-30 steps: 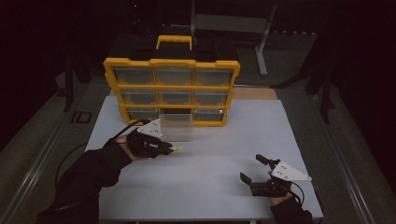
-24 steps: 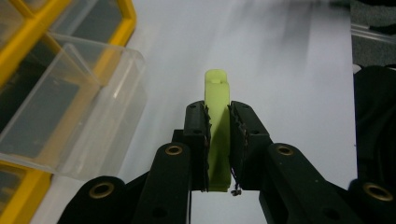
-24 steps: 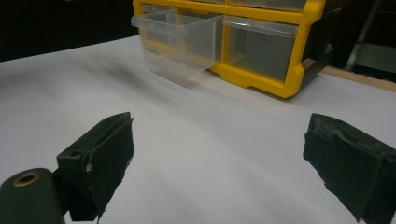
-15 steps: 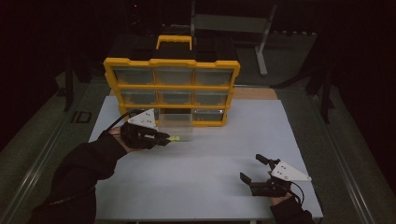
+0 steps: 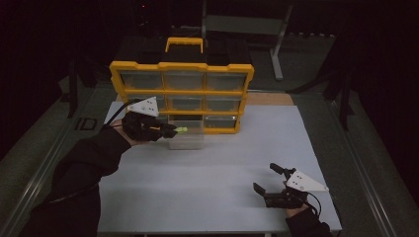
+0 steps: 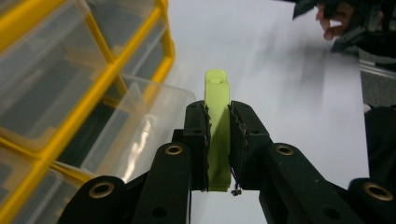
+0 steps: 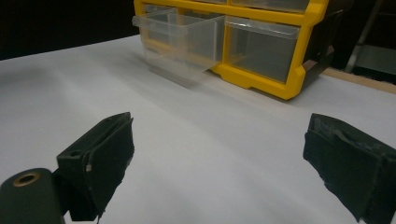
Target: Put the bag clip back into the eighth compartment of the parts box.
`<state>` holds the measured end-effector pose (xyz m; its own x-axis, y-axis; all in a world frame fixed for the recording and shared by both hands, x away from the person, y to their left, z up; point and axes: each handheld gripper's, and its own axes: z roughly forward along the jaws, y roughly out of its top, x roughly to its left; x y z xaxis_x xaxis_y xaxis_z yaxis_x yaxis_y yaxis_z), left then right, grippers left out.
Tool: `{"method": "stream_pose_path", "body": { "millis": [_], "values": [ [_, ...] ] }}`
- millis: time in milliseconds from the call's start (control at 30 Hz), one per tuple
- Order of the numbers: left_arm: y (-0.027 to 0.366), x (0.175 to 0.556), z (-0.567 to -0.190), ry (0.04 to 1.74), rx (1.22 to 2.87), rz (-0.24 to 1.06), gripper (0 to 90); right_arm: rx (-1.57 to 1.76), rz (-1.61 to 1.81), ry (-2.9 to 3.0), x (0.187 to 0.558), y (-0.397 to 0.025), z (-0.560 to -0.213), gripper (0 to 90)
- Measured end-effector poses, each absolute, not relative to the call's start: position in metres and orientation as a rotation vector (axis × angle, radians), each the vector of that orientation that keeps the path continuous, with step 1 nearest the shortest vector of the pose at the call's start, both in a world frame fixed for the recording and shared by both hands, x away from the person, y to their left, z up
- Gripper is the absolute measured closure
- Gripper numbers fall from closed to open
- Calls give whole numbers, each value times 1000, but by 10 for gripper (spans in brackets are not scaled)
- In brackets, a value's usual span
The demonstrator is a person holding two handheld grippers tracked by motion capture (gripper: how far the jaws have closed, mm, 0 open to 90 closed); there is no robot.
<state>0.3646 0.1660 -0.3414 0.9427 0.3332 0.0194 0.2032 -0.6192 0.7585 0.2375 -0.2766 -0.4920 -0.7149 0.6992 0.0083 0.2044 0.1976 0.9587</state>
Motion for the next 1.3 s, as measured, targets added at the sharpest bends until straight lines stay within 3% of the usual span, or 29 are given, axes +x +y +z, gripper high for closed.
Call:
{"method": "stream_pose_path", "body": {
  "millis": [633,1300],
  "values": [
    [161,395,-333,457,2209,233,788,841,1530,2050,237,-276,-492,85],
    [152,420,-351,590,2198,208,788,839,1535,2048,238,-277,-493,85]
  ]
}}
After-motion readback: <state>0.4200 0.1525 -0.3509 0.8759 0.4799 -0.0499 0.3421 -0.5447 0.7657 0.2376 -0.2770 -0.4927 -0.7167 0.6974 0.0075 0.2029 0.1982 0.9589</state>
